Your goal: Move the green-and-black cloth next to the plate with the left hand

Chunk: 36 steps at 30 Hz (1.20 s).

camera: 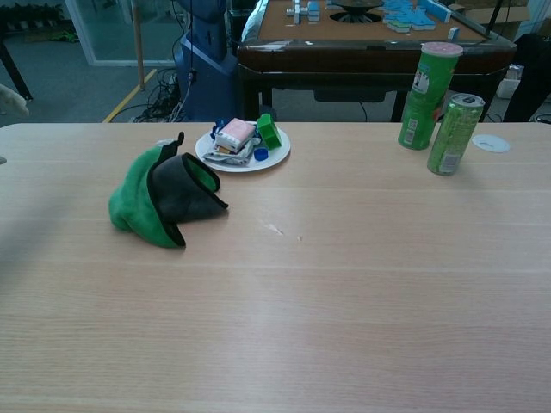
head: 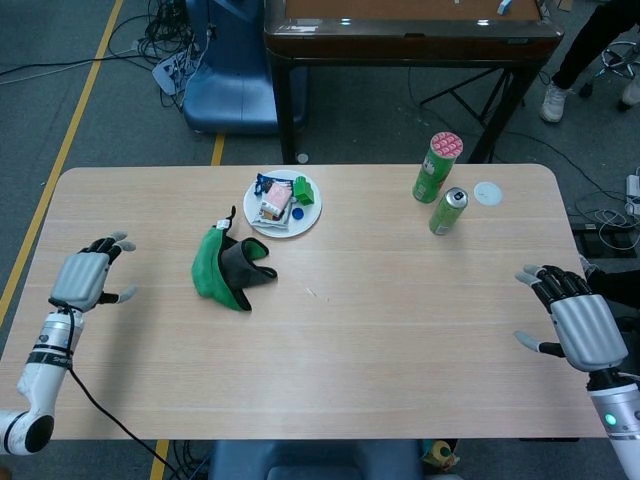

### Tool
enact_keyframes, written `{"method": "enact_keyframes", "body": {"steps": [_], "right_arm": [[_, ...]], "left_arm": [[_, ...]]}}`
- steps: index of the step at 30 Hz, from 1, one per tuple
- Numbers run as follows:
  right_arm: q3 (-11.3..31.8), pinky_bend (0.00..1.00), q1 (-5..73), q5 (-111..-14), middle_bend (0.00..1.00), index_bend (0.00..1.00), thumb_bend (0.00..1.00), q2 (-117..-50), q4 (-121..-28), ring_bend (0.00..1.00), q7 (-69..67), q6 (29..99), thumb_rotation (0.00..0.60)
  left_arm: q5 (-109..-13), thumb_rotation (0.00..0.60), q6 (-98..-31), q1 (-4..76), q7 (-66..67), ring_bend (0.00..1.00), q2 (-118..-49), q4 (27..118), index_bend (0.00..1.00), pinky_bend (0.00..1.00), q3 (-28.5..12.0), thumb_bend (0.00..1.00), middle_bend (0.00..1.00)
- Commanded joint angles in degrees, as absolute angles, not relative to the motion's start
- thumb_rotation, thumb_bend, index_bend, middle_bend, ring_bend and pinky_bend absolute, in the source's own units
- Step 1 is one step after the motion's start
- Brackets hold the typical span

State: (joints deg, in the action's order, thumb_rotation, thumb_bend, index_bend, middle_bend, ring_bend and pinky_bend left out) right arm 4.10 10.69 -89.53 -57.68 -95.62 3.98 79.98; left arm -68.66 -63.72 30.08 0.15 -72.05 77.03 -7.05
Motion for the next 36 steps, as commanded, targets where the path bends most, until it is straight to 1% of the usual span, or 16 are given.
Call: {"method": "enact_keyframes", "body": {"steps": [1, 8, 16, 20, 28, 36], "right_arm": [[3.9, 0.22, 11.2, -90.2, 0.23, 0.24, 0.17, -58.0, -95.1, 0.17, 3.5, 79.6, 0.6], [2.9, 0.22, 12.6, -94.1, 0.26, 0.26, 0.17, -59.4, -93.3, 0.17, 1.7, 79.2, 0.6], [2.2, 0.22, 12.4, -94.9, 0.27, 0.29, 0.17, -60.2, -93.0, 0.18, 1.5, 80.1, 0.6], [2.0, 0.22, 12.1, -94.6, 0.27, 0.29, 0.17, -60.3, -93.2, 0.18, 1.7, 80.4, 0.6], [1.9, 0.22, 11.8, -94.0, 0.27, 0.3, 0.17, -60.6, -93.2, 0.18, 1.8, 80.6, 0.6], [1.7, 0.22, 11.2, -92.3, 0.27, 0.3, 0.17, -60.9, -93.7, 0.18, 2.4, 80.3, 0.6]], "left_arm": [[-67.7, 0.6, -68.0, 25.9, 3.5, 0.21, -69.2, 81.7, 0.3, 0.35, -5.5, 0.18, 0.19], [-69.6, 0.6, -76.4, 19.4, 6.0, 0.21, -65.9, 88.9, 0.3, 0.35, -3.5, 0.18, 0.2], [-75.4, 0.6, -86.2, 12.5, 6.0, 0.21, -66.1, 91.6, 0.3, 0.35, -1.0, 0.18, 0.21], [-77.7, 0.6, -89.5, 9.8, 7.6, 0.21, -66.2, 92.8, 0.3, 0.35, 0.1, 0.18, 0.21], [-79.9, 0.6, -92.5, 6.3, 8.7, 0.21, -66.2, 94.5, 0.3, 0.35, 1.0, 0.18, 0.21], [-81.3, 0.6, -91.5, 5.8, 9.1, 0.21, -66.4, 94.9, 0.3, 0.35, 0.6, 0.18, 0.21]]}}
